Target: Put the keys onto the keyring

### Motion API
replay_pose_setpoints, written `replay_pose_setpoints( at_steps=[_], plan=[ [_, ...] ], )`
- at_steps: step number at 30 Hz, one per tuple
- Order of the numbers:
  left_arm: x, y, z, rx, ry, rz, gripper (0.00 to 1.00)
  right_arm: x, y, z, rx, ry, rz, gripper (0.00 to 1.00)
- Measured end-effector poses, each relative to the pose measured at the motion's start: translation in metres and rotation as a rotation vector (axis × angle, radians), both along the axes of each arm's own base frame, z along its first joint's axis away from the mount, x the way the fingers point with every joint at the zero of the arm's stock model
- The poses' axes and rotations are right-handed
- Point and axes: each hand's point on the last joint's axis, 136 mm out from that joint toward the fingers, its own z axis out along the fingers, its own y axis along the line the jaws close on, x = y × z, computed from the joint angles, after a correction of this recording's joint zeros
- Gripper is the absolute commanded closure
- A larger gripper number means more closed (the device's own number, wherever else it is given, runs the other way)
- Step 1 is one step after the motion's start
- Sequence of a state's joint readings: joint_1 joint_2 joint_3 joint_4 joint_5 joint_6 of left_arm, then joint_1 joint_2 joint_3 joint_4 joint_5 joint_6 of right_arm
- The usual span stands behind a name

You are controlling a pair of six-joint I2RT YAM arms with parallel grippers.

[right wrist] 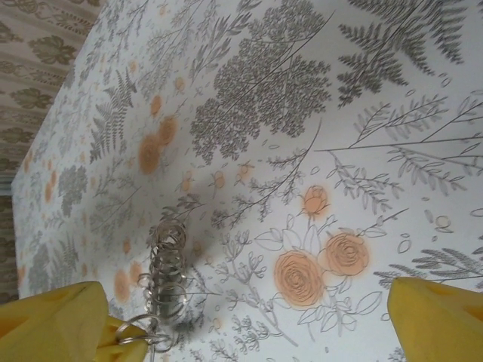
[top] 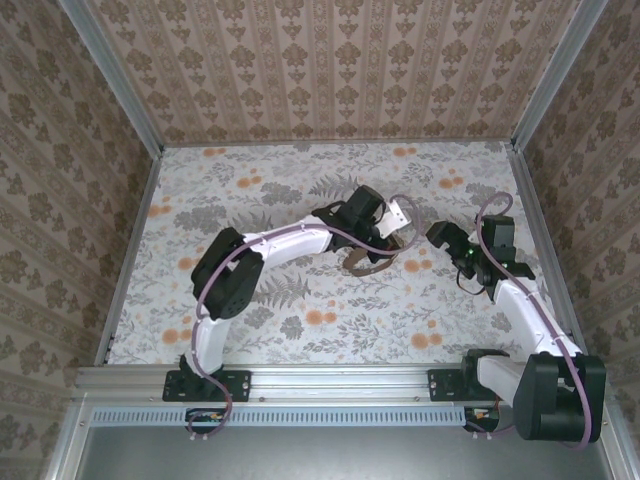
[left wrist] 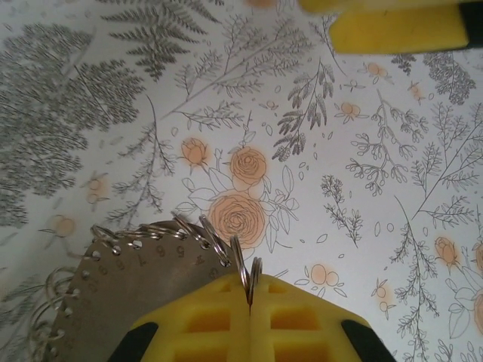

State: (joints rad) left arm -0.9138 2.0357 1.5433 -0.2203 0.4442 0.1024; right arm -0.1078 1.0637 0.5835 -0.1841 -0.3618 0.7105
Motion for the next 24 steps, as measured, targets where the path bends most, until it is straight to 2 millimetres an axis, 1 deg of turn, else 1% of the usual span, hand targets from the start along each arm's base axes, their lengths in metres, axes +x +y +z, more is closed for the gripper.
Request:
replay_pose_setpoints(
  at_steps=[2,5,8,10,12,14,16,18,21,24],
  plan=[
    [0.004,0.008,0.005,-0.006,-0.004,0.011,1.0,0.001,0.005,0.002,0.021,-0.017,0.019,0.09],
    [0.014,0.027,0.01,-0.019,0.013,0.036,1.0,0.005,0.014,0.01,0.056,-0.061,0.061,0.13],
    [0.029,0.052,0.018,-0.06,0.028,0.068,1.0,0.008,0.028,0.019,0.091,-0.119,0.126,0.18],
    [0.039,0.067,0.029,-0.098,0.033,0.083,1.0,0.009,0.037,0.026,0.11,-0.159,0.175,0.22],
    [0.048,0.076,0.042,-0.138,0.032,0.092,1.0,0.01,0.046,0.035,0.127,-0.202,0.224,0.27],
    [0.051,0.08,0.057,-0.179,0.026,0.082,1.0,0.012,0.056,0.043,0.145,-0.242,0.275,0.32],
    [0.048,0.08,0.071,-0.221,0.029,0.053,1.0,0.012,0.068,0.049,0.158,-0.274,0.329,0.37],
    [0.044,0.077,0.081,-0.25,0.037,0.02,1.0,0.012,0.082,0.052,0.171,-0.292,0.382,0.43],
    [0.036,0.073,0.091,-0.285,0.058,-0.028,1.0,0.011,0.102,0.054,0.189,-0.302,0.454,0.47],
    [0.029,0.072,0.095,-0.304,0.085,-0.058,1.0,0.012,0.117,0.061,0.202,-0.331,0.509,0.53]
  ],
)
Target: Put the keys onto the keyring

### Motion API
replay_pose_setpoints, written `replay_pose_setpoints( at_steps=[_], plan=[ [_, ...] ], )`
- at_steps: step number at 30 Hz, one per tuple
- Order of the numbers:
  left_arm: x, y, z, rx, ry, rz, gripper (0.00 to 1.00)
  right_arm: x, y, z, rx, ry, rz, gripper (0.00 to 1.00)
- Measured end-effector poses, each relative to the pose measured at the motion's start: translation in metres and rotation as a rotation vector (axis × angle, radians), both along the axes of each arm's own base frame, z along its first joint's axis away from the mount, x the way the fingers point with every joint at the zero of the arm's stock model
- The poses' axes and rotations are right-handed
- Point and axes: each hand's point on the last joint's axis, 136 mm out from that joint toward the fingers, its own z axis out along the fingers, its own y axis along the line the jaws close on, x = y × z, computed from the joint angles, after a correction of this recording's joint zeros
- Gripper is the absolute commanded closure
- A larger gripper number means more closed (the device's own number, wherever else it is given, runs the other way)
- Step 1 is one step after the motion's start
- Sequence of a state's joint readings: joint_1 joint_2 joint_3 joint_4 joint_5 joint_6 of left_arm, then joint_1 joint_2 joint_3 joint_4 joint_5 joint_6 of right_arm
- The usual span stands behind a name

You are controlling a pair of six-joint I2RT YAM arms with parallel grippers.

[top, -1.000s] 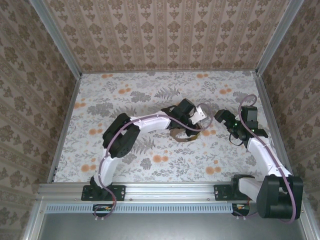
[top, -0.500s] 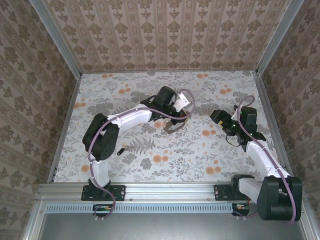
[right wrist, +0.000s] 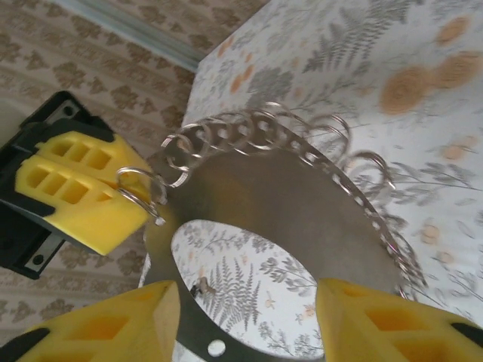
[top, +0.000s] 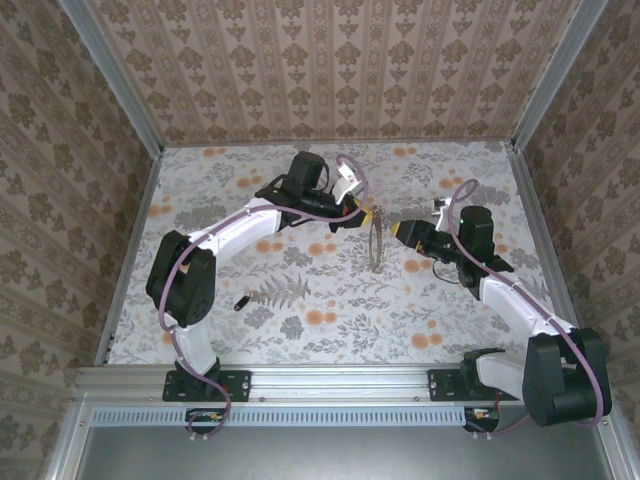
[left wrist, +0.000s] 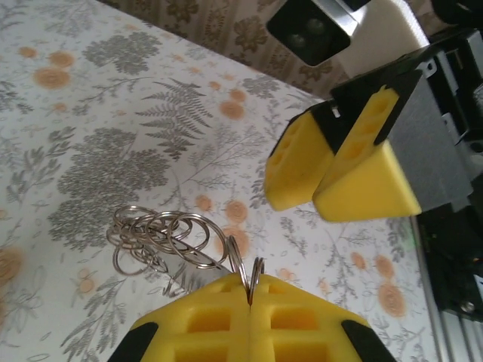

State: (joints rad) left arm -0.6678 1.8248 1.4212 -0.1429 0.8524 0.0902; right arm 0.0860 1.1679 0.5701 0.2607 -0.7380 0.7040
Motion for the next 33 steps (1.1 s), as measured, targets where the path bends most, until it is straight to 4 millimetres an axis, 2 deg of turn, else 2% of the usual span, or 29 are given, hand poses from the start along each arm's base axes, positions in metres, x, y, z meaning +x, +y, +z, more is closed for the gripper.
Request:
replay_pose_setpoints(
  at_steps=[6,11,19,27,33],
  plan=[
    [-0.013,0.0,0.007,-0.028,0.049,-0.051,1.0,0.007,0.009,0.023,0.053,-0.077,0.039,0.59],
    [-0.023,0.002,0.025,-0.064,0.054,-0.085,1.0,0.009,0.017,0.051,0.104,-0.134,0.075,0.62],
    [-0.031,0.005,0.053,-0.137,0.055,-0.127,1.0,-0.005,0.03,0.09,0.144,-0.217,0.119,0.63],
    [-0.025,0.01,0.058,-0.155,0.066,-0.121,1.0,-0.014,0.041,0.116,0.158,-0.273,0.156,0.65],
    [-0.026,0.01,0.059,-0.158,0.066,-0.126,1.0,-0.019,0.047,0.128,0.164,-0.298,0.179,0.65]
  ],
)
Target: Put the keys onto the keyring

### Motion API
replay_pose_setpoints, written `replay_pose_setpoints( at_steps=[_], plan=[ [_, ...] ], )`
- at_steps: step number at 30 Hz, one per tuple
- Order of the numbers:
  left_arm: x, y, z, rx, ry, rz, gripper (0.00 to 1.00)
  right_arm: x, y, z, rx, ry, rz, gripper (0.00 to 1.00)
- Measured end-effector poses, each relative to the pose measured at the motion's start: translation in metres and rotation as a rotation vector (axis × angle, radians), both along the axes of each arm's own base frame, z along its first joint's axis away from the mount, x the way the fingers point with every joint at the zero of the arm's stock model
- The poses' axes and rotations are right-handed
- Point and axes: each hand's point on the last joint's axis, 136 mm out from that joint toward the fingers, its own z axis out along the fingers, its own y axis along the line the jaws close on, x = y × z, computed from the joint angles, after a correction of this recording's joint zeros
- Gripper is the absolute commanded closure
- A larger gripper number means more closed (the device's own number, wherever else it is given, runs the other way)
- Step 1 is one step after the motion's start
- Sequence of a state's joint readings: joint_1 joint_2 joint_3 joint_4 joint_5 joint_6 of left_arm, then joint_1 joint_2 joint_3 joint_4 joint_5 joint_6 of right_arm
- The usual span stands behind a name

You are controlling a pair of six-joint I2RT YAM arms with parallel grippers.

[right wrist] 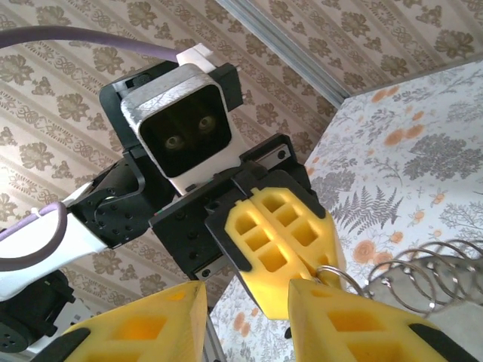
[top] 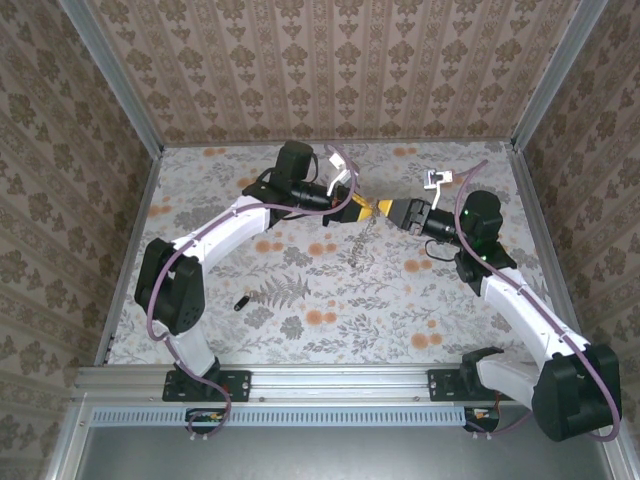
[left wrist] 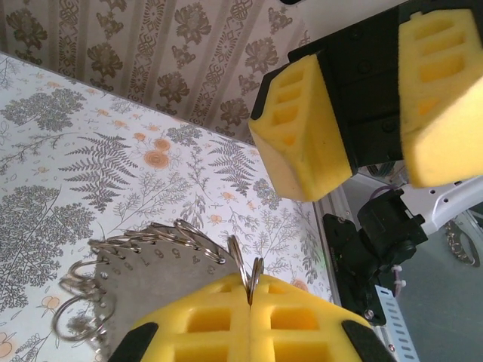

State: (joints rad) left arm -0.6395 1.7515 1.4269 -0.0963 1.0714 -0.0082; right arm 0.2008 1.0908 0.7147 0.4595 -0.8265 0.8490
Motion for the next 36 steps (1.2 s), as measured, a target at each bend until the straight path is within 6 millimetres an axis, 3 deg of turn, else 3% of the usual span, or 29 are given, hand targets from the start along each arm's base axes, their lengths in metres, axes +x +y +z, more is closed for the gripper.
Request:
replay_pose_setpoints(
  at_steps=[36],
  plan=[
    [0.0,0.0,0.012,-0.029,-0.015,0.001,1.0,0.008,0.009,-0.014,-0.019,0.049,0.017,0.71]
  ],
)
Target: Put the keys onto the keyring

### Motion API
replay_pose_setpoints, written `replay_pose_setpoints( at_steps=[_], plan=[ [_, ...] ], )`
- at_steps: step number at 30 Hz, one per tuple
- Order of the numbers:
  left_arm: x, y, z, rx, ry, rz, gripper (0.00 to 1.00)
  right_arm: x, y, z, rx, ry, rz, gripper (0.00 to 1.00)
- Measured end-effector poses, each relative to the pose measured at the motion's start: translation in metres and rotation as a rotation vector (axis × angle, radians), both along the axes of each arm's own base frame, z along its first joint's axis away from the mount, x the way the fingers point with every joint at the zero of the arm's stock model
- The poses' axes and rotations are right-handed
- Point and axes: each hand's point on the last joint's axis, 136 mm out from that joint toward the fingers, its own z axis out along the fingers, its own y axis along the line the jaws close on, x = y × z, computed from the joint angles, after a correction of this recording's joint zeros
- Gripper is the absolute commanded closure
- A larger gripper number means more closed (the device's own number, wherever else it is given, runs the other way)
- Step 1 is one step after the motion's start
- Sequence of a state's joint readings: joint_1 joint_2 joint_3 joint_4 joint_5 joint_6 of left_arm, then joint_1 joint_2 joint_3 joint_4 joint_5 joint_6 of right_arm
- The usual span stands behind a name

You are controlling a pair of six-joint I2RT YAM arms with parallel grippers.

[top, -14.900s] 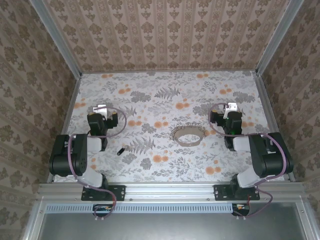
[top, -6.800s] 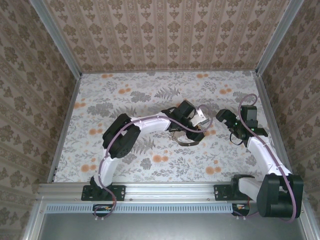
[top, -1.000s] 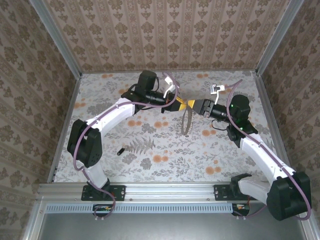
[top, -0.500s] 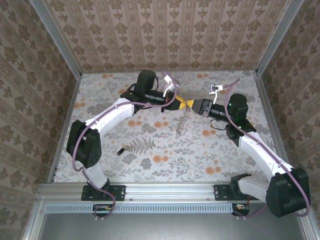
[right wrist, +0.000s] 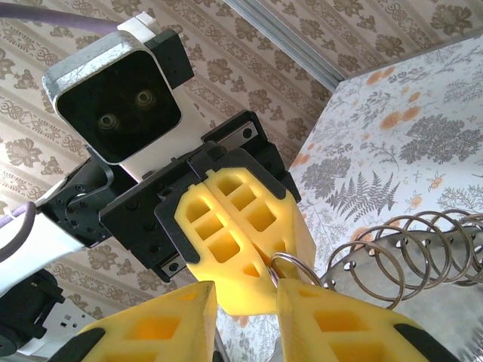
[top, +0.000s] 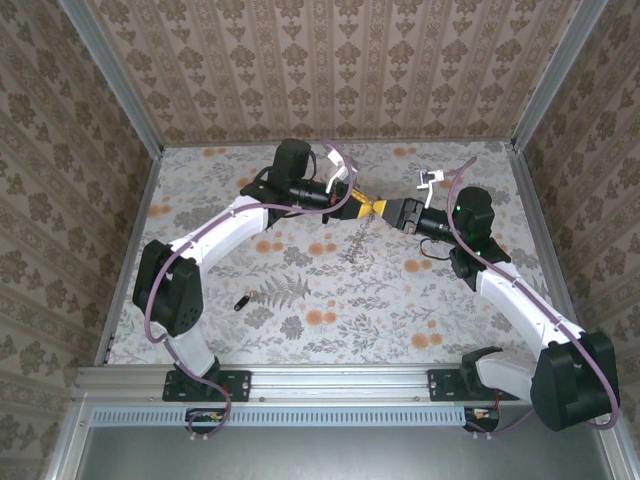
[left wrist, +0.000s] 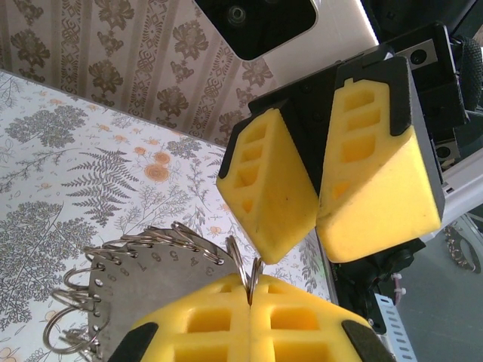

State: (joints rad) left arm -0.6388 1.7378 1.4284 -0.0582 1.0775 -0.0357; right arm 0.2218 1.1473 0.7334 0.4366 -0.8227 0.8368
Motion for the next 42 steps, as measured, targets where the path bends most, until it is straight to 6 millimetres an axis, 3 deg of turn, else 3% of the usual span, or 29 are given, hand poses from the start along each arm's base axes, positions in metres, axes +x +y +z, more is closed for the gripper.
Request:
replay_pose_setpoints(
  at_steps=[17,25,31,39,42],
  plan=[
    [0.002,0.001,0.003,-0.007,0.024,0.006,1.0,-0.004,0.005,-0.012,-0.047,-0.012,0.038,0.79],
    [0.002,0.001,0.005,-0.014,0.019,0.003,1.0,-0.005,0.006,-0.014,-0.071,0.003,0.043,0.68],
    [0.002,0.002,0.01,-0.034,0.002,-0.005,1.0,-0.006,0.005,-0.003,-0.075,0.007,0.042,0.65],
    [-0.008,0.005,0.022,-0.055,-0.007,-0.039,1.0,-0.013,-0.001,0.039,-0.065,-0.107,0.006,0.65],
    [-0.01,0.006,0.024,-0.061,-0.009,-0.046,1.0,-0.013,-0.001,0.044,-0.062,-0.117,0.006,0.65]
  ],
)
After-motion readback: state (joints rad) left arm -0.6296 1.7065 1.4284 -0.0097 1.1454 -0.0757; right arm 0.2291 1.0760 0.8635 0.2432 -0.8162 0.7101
